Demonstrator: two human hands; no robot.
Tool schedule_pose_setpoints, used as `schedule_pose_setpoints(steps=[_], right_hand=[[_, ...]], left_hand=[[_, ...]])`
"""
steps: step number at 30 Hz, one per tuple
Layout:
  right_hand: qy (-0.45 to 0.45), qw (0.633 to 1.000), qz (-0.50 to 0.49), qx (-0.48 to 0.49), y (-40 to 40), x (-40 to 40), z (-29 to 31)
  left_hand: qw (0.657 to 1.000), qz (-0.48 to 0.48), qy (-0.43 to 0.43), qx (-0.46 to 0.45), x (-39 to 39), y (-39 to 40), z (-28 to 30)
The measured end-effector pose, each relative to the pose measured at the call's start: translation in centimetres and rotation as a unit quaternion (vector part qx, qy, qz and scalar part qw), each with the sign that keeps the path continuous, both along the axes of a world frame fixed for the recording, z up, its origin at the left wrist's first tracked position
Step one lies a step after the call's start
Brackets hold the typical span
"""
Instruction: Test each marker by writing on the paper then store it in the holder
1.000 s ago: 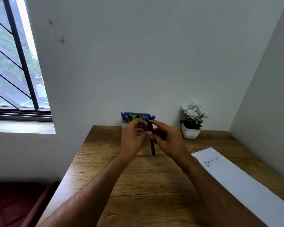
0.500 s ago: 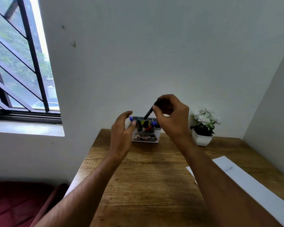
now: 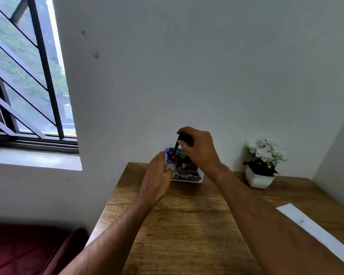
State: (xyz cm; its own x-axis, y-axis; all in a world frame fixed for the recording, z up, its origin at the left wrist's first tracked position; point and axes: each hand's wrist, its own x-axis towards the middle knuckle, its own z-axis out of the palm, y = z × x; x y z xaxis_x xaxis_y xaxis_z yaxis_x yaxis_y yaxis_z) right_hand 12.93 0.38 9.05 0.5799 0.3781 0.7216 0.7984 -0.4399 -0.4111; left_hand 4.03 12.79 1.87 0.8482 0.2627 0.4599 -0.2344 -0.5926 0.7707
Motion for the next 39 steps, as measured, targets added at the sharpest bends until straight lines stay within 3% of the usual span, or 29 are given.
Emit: schedule_pose_setpoints(steps=[9, 25, 33, 39], right_hand=[[0.071, 0.981, -0.021, -0.177, 0.6, 1.0, -0.3], [0.160, 0.947, -0.004, -0.280, 0.3, -0.1, 1.5], [0.145, 0.943, -0.027, -0.297, 0.3, -0.4, 2.0], [0.064, 0.959, -0.047, -0.273, -0.8, 0.4, 1.1]], left_hand=[[1.000, -0.002, 0.019, 0.001, 1.5, 0.3, -1.3], [0.999, 0.014, -0.002, 0.029, 0.5, 0.3, -0.5], [0.996, 0.054, 0.005, 0.071, 0.2, 1.0, 0.4], [0.990, 0.070, -0.006, 0.120, 1.3, 0.4, 1.0]])
